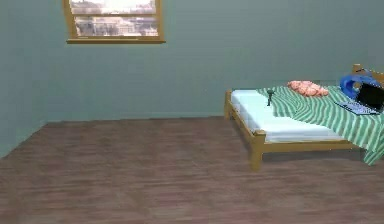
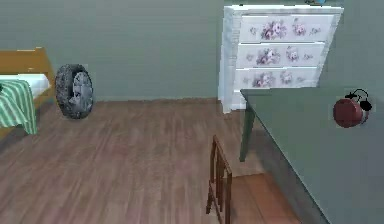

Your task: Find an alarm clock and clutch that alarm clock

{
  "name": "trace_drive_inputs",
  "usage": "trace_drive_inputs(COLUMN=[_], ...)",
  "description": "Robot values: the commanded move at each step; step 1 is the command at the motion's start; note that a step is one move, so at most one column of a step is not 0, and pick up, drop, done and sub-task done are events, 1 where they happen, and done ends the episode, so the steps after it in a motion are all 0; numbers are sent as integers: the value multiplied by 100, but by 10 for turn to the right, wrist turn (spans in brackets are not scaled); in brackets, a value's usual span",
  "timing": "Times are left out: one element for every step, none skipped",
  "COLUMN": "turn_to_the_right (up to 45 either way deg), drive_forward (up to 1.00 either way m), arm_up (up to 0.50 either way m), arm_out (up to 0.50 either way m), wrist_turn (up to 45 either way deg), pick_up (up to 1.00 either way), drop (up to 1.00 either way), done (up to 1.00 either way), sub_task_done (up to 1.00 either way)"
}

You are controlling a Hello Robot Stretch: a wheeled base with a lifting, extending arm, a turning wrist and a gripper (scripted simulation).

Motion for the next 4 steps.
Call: trace_drive_inputs(turn_to_the_right=[360,0,450,90], drive_forward=[0,10,0,0], arm_up=[0,0,0,0], arm_out=[0,0,0,0], wrist_turn=[0,0,0,0], pick_up=[0,0,0,0], drop=[0,0,0,0], done=[0,0,0,0], sub_task_done=[0,0,0,0])
